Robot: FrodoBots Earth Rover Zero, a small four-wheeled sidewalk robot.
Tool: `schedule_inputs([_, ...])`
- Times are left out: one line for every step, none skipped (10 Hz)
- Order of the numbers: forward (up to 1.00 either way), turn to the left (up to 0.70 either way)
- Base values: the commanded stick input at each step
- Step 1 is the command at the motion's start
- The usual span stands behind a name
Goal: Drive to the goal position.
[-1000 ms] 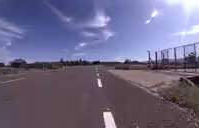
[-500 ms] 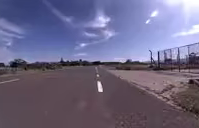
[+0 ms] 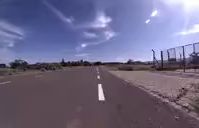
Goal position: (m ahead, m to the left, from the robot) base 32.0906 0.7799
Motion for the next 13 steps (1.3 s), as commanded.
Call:
schedule_inputs([1.00,0.00])
schedule_inputs([1.00,0.00])
schedule_inputs([1.00,0.00])
schedule_inputs([1.00,0.00])
schedule_inputs([1.00,0.00])
schedule_inputs([1.00,0.00])
schedule_inputs([1.00,0.00])
schedule_inputs([1.00,0.00])
schedule_inputs([1.00,0.00])
schedule_inputs([1.00,0.00])
schedule_inputs([1.00,0.00])
schedule_inputs([1.00,0.00])
schedule_inputs([1.00,0.00])
